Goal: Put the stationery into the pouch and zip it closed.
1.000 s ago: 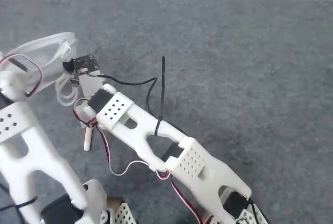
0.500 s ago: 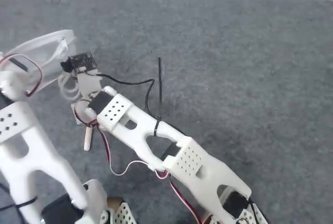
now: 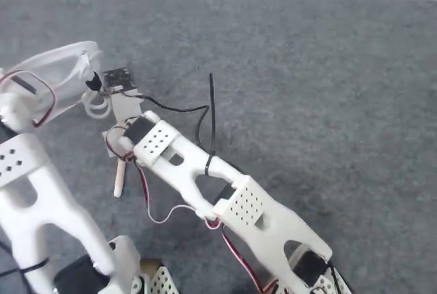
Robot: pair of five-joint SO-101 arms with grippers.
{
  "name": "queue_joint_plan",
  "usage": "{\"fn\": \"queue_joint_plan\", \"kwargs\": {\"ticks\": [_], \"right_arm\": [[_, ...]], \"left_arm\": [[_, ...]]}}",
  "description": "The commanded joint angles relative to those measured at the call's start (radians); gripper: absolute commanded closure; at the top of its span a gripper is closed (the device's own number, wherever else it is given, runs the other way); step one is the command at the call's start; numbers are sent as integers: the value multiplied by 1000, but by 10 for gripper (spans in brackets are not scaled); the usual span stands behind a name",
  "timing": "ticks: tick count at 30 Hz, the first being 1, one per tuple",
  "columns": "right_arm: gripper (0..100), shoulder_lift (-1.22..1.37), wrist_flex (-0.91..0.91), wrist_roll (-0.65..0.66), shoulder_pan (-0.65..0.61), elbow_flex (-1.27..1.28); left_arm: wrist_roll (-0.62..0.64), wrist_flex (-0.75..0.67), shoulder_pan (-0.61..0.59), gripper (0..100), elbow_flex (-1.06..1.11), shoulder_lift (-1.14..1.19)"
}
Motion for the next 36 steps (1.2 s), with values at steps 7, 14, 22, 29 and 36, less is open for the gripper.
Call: {"fn": "queue_joint_plan", "kwargs": {"ticks": [7,14,22,29,36], "right_arm": [[992,-12,96,37,2,-55],[990,-13,375,60,36,-232],[991,-18,650,164,90,-350],[992,-24,751,166,163,-376],[992,-27,756,167,252,-371]], "left_arm": [[-11,-35,5,987,-22,-75],[-11,-35,5,987,-22,-75],[-11,-35,5,987,-22,-75],[-11,-37,6,987,-22,-74],[-11,-40,3,987,-22,-68]]}}
